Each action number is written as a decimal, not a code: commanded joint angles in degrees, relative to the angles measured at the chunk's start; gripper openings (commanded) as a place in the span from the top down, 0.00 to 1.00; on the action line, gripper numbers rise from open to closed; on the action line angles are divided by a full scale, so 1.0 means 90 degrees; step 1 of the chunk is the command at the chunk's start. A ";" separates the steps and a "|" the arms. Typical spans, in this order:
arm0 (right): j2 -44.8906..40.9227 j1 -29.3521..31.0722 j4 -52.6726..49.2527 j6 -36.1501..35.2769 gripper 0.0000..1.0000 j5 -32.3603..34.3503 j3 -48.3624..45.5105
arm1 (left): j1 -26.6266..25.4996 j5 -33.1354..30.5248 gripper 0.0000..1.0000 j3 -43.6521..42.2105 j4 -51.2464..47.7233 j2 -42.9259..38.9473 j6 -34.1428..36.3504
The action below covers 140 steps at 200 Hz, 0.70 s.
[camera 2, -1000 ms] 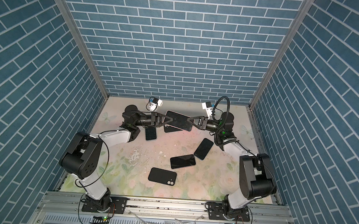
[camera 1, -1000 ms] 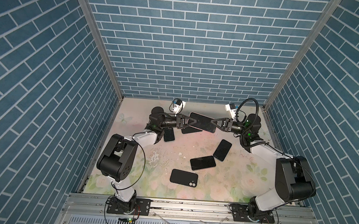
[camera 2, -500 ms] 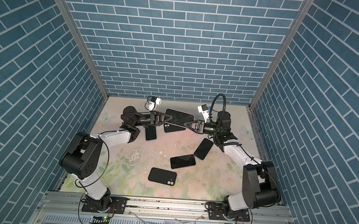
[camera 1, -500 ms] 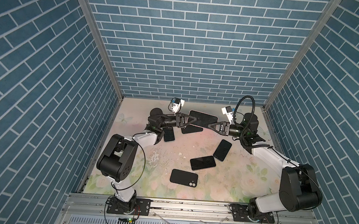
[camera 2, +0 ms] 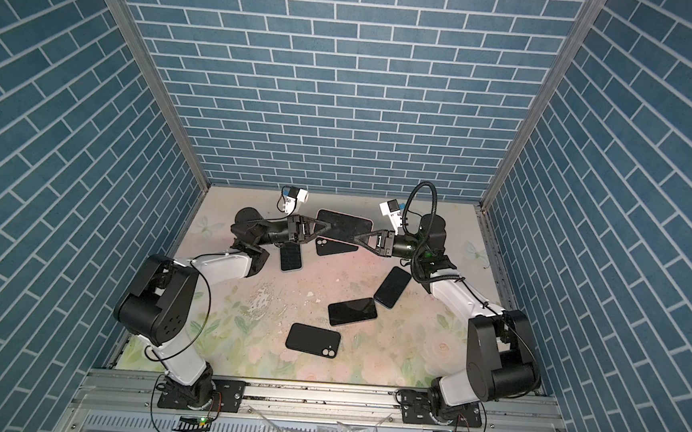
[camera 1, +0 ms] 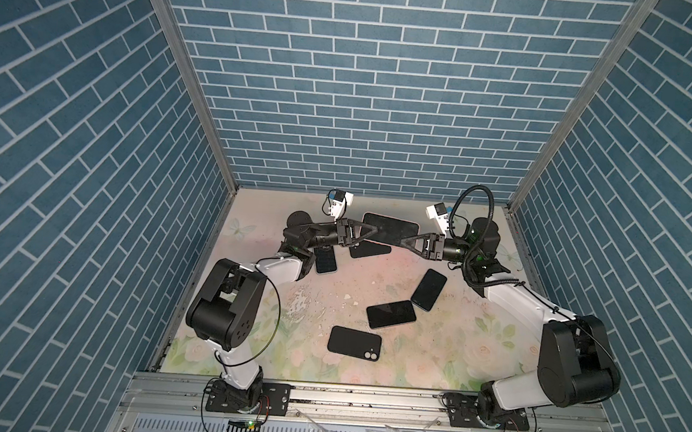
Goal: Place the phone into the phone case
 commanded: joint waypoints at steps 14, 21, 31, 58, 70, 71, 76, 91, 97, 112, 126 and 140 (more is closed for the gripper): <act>0.0230 -0.0084 -0.0762 0.0094 0.85 0.0521 -0.0097 | -0.0045 -0.0149 1.00 0.0062 0.0781 -0.0202 -0.0018; 0.0220 -0.0103 -0.0793 0.0096 0.77 0.0551 -0.0098 | -0.0051 -0.0149 1.00 0.0062 0.0781 -0.0208 -0.0018; 0.0192 -0.0119 -0.0765 0.0082 0.67 0.0566 -0.0093 | -0.0051 -0.0145 1.00 0.0055 0.0772 -0.0213 -0.0007; 0.0080 -0.0152 -0.0454 0.0087 0.57 0.0504 -0.0041 | -0.0049 -0.0168 1.00 -0.0048 0.0727 -0.0243 0.0009; 0.0046 -0.0154 -0.0327 0.0074 0.54 0.0446 -0.0003 | -0.0046 -0.0198 1.00 -0.0153 0.0669 -0.0291 0.0048; 0.0045 -0.0154 -0.0307 0.0071 0.54 0.0438 -0.0001 | -0.0045 -0.0198 1.00 -0.0162 0.0666 -0.0294 0.0054; 0.0039 -0.0153 -0.0241 0.0077 0.53 0.0399 0.0014 | -0.0047 -0.0200 1.00 -0.0210 0.0624 -0.0327 0.0087; 0.0033 -0.0161 -0.0094 0.0077 0.52 0.0316 0.0067 | -0.0049 -0.0227 1.00 -0.0364 0.0446 -0.0435 0.0253; 0.0039 -0.0164 -0.0066 0.0063 0.51 0.0303 0.0084 | -0.0052 -0.0227 1.00 -0.0426 0.0302 -0.0492 0.0362; 0.0052 -0.0191 -0.0196 -0.0045 0.51 0.0345 0.0142 | -0.0048 -0.0256 1.00 -0.0571 -0.0137 -0.0672 0.0679; 0.0057 -0.0193 -0.0638 -0.0344 0.51 0.0454 0.0237 | -0.0041 -0.0299 1.00 -0.0679 -0.0614 -0.0873 0.1028; 0.0034 -0.0193 -0.1284 -0.0793 0.51 0.0681 0.0329 | -0.0044 -0.0394 1.00 -0.0750 -0.1299 -0.1099 0.1527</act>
